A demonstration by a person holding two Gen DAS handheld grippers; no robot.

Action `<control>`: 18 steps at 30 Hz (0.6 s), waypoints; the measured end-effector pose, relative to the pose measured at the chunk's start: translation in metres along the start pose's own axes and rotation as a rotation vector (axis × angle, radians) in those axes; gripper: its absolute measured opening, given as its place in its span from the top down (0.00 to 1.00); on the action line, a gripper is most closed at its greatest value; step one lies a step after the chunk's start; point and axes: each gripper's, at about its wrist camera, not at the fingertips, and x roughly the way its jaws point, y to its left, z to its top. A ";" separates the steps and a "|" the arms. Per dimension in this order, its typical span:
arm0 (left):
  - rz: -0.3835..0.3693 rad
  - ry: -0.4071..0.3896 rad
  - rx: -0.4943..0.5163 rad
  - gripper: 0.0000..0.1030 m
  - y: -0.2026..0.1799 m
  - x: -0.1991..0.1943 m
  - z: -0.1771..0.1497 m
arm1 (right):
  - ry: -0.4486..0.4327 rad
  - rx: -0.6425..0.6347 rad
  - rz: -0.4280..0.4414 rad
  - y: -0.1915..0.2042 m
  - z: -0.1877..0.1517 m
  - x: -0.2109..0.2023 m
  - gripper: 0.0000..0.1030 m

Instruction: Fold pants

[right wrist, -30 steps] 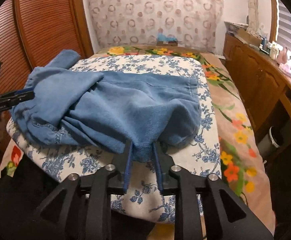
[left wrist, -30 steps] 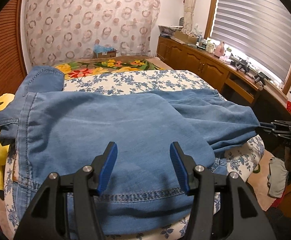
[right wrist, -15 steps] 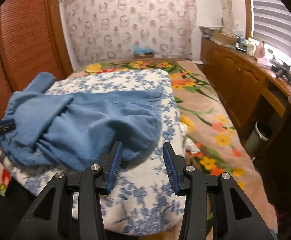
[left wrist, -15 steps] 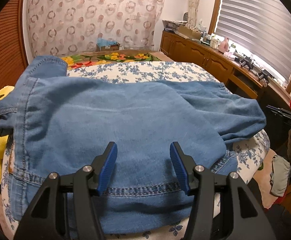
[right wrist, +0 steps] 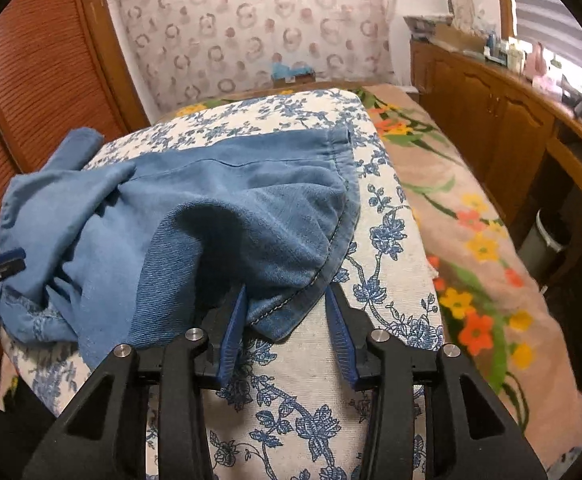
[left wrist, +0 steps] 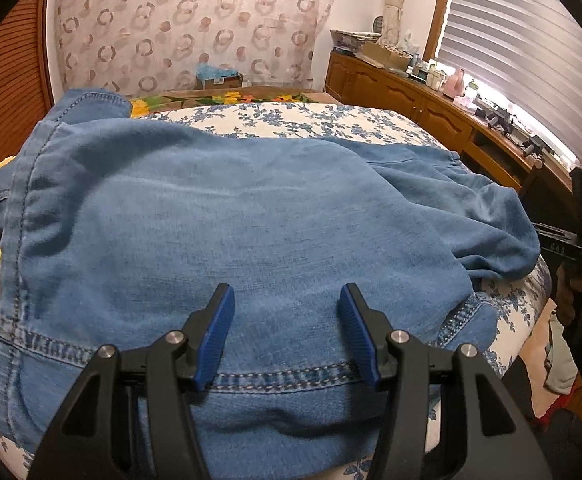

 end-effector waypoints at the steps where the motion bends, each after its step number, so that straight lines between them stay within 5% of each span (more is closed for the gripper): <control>1: 0.000 -0.003 -0.002 0.47 0.000 0.000 -0.001 | 0.003 -0.004 0.030 0.000 -0.001 -0.001 0.81; 6: -0.002 -0.010 -0.004 0.47 0.002 0.000 -0.003 | -0.020 0.002 0.021 -0.006 -0.003 -0.016 0.93; 12: -0.006 -0.020 -0.008 0.47 0.005 0.004 -0.005 | -0.088 0.031 -0.089 -0.039 -0.004 -0.061 0.94; 18: 0.002 -0.034 -0.008 0.46 0.005 0.005 -0.008 | -0.044 0.048 -0.083 -0.053 -0.008 -0.059 0.93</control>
